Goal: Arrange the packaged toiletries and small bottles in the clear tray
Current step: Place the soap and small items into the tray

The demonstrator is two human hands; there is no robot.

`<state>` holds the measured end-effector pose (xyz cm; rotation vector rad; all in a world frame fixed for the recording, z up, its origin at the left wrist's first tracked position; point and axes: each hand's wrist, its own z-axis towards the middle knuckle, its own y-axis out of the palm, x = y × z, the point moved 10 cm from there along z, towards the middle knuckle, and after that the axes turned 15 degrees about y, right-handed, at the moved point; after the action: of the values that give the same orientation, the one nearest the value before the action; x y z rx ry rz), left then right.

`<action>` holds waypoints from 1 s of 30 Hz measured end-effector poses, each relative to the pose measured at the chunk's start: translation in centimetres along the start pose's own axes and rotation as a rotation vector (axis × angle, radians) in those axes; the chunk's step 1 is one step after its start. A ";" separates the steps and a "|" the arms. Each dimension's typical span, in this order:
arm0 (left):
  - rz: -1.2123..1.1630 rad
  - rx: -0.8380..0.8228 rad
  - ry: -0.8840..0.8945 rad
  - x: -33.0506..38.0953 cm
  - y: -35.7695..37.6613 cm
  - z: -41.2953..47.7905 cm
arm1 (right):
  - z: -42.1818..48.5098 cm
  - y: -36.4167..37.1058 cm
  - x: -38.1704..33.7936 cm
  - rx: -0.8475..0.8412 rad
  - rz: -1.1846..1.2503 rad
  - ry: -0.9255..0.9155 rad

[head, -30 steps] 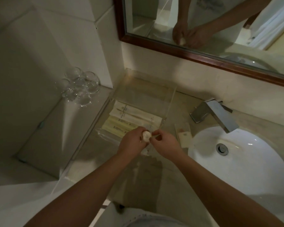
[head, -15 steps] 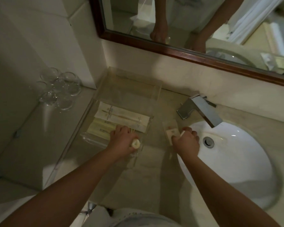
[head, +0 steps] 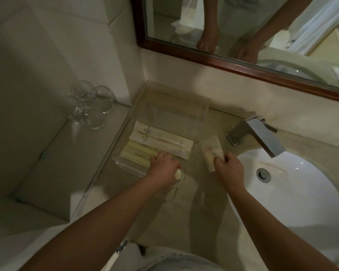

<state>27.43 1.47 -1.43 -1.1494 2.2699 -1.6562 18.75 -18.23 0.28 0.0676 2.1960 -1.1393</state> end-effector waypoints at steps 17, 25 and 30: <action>-0.536 0.933 -0.416 -15.7 -4.4 -12.7 | -5.5 16.9 -17.0 -0.535 -0.322 -0.296; -0.286 0.728 -0.211 -14.4 -4.2 -12.0 | -6.1 19.7 -17.9 -0.483 -0.632 -0.410; -0.226 0.525 -0.111 -13.0 -2.6 -10.0 | -6.5 19.6 -18.2 -0.372 -0.540 -0.393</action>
<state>33.07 16.98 0.47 -1.3422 1.5390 -2.0366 36.03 3.18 -0.62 -0.8782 2.0705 -0.8849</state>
